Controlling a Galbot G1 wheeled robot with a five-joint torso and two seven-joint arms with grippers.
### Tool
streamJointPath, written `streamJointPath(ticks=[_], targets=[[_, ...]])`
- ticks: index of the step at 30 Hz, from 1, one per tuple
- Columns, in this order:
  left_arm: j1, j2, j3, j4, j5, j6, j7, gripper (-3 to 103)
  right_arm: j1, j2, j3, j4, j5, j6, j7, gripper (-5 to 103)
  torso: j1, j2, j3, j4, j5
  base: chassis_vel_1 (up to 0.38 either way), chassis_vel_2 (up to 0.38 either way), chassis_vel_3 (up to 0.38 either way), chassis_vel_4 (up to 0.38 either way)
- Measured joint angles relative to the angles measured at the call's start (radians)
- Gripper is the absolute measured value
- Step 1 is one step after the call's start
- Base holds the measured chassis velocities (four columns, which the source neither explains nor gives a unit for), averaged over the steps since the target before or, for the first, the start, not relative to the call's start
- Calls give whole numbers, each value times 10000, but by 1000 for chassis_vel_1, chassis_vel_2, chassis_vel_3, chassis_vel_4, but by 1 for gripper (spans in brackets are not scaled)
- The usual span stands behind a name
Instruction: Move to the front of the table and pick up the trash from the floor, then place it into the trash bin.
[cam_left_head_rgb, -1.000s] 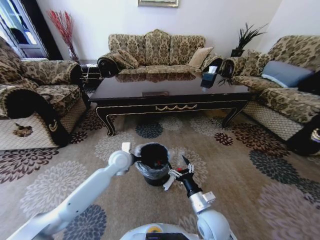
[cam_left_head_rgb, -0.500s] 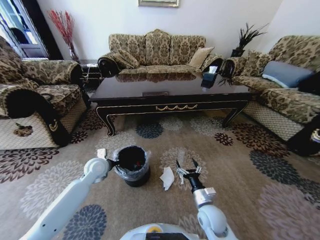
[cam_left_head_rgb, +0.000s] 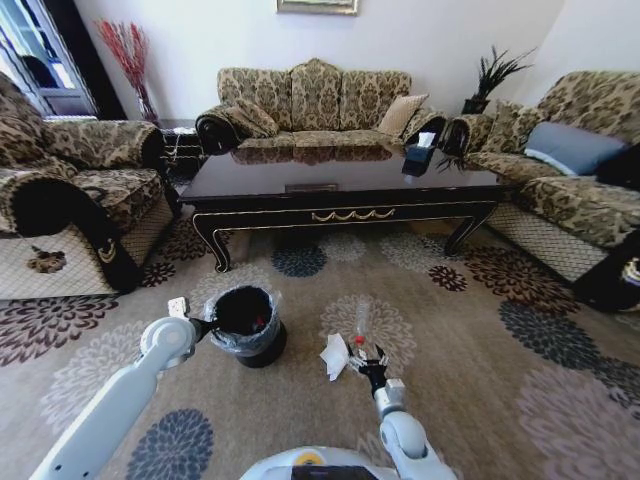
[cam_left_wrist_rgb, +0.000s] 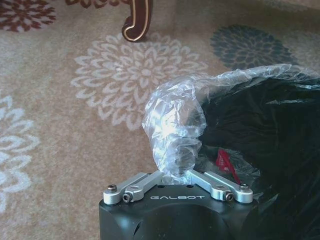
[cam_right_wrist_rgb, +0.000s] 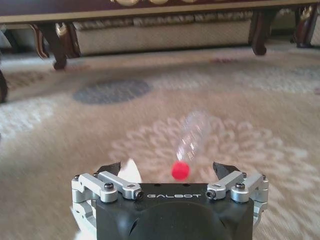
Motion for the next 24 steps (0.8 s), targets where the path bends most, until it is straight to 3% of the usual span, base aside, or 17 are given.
streamJointPath(ticks=[23, 24], targets=[[-648, 276, 411, -408, -744, 0, -382, 0, 2066, 324, 201, -3751, -598, 496, -240, 103, 0, 0, 0, 2, 1, 0, 0, 0, 0], [-679, 297, 411, -465, -802, 0, -400, 0, 2161, 289, 169, -3910, -657, 498, -239, 99, 0, 0, 0, 3, 1, 0, 0, 0, 0]])
